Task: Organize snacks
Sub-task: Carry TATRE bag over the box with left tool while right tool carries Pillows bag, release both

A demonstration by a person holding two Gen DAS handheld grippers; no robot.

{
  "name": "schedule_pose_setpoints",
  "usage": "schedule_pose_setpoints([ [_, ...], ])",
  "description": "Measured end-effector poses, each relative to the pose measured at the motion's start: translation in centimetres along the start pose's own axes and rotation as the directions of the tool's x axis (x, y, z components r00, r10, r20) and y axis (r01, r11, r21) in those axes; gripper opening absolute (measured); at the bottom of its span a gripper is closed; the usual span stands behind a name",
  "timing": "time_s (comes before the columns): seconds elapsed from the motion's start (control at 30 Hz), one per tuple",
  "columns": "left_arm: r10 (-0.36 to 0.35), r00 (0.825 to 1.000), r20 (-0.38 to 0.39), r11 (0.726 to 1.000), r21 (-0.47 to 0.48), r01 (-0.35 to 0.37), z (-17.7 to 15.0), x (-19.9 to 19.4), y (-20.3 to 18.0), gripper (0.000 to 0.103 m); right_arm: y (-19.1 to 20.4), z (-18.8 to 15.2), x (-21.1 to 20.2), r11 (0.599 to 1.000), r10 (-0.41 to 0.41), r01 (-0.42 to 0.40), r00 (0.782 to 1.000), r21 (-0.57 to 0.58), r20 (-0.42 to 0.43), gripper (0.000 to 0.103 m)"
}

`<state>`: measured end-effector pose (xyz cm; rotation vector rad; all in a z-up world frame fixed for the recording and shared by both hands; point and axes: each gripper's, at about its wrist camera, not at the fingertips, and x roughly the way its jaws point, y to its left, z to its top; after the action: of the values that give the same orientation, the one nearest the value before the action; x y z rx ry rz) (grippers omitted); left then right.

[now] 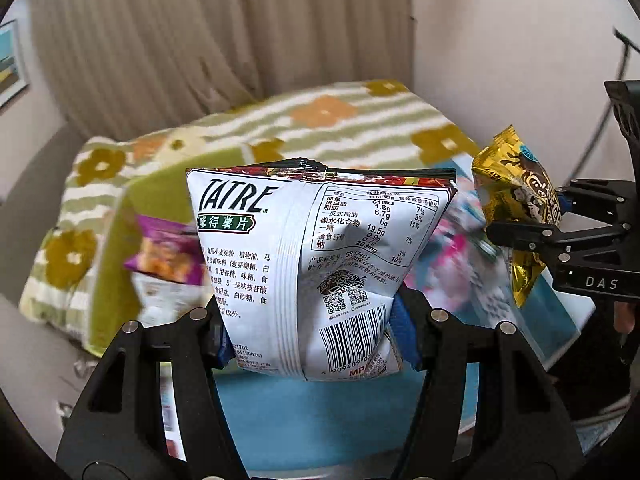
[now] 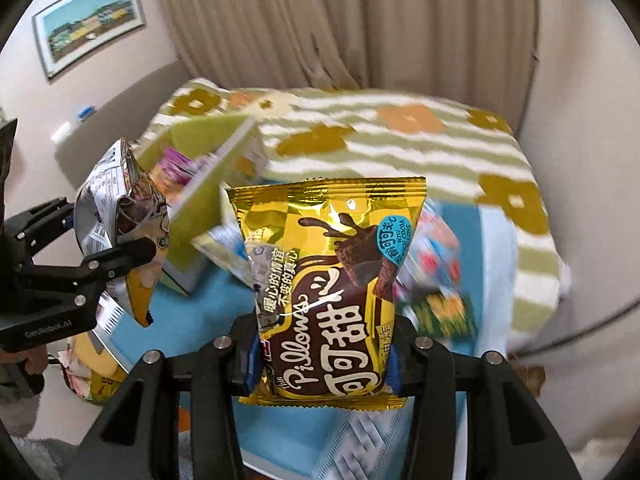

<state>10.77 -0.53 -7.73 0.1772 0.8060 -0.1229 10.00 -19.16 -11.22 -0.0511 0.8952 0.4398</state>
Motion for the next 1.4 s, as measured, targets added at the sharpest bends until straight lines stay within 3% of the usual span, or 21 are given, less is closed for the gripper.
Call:
schedule_pose_setpoints([
  [0.33,0.096,0.995,0.001,0.987,-0.132,-0.095,2.0,1.3,12.3,0.058,7.3,8.8,3.9,0.99,0.112,-0.105,0.991,-0.093,0.07,0.043],
  [0.63,0.054,0.996,-0.076,0.982,-0.177,-0.067,4.9,7.8,21.7,0.058,13.3,15.2,10.2,0.987,0.133,-0.128,0.99,-0.096,0.043,0.043],
  [0.87,-0.066,0.987,-0.147,0.986,-0.161,0.042,4.3,12.0,23.5,0.058,15.0,17.0,13.8,0.994,0.1,-0.101,0.995,-0.042,-0.007,0.043],
  [0.93,-0.104,0.982,-0.158,0.983,-0.166,0.078,3.8,12.7,23.5,0.065,15.1,17.2,14.5,0.996,0.089,-0.09,0.996,-0.026,-0.021,0.043],
  [0.97,-0.113,0.98,-0.162,0.982,-0.166,0.086,3.6,13.0,23.4,0.07,15.1,17.2,14.8,0.996,0.084,-0.084,0.996,-0.018,-0.028,0.043],
  [1.03,-0.11,0.979,-0.172,0.984,-0.155,0.083,3.2,13.3,23.5,0.101,15.2,17.4,15.5,0.997,0.07,-0.071,0.997,-0.005,-0.044,0.043],
  [1.4,-0.103,0.981,-0.165,0.987,-0.141,0.08,1.6,12.2,25.4,0.102,16.0,18.5,18.1,0.999,0.034,-0.032,0.995,0.018,-0.093,0.043],
])
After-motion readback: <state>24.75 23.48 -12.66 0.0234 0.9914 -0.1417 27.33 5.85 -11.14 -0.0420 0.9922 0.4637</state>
